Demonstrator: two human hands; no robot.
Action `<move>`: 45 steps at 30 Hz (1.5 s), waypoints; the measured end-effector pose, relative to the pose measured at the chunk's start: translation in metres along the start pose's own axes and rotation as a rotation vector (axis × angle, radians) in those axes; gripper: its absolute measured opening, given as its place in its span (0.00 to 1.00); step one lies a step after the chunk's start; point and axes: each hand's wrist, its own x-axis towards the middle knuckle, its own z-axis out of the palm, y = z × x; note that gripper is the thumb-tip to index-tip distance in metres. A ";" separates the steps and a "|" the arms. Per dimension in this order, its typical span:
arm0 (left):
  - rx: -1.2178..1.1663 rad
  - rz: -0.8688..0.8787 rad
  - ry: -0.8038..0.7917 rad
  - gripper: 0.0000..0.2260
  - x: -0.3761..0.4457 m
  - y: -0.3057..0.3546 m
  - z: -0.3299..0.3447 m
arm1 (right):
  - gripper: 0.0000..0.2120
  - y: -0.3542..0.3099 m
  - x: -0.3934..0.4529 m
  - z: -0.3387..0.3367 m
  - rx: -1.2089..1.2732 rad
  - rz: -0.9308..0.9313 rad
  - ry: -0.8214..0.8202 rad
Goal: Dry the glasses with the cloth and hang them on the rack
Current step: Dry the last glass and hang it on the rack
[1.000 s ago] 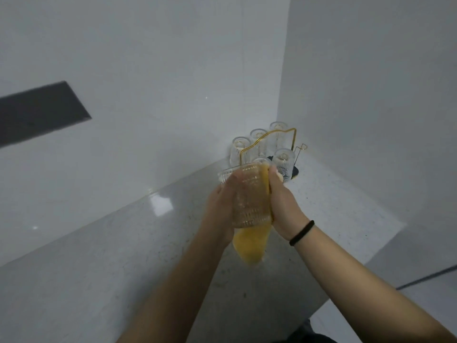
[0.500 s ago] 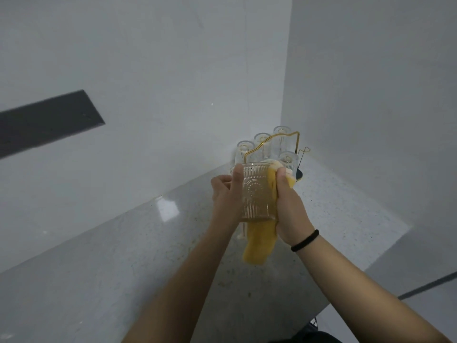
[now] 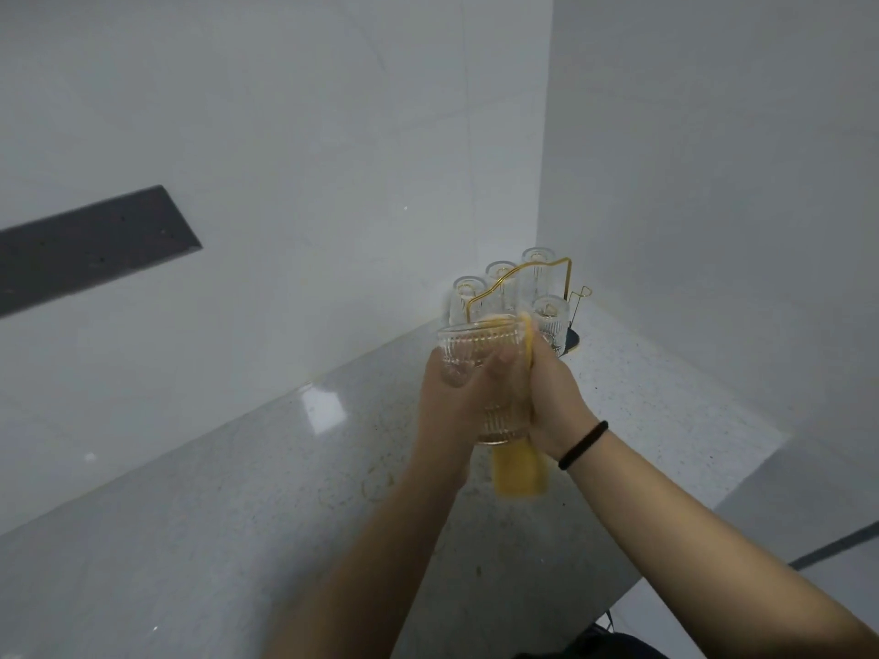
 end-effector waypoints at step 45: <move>-0.143 -0.066 0.070 0.27 0.014 0.000 -0.009 | 0.33 0.029 -0.008 0.003 -0.441 -0.256 -0.057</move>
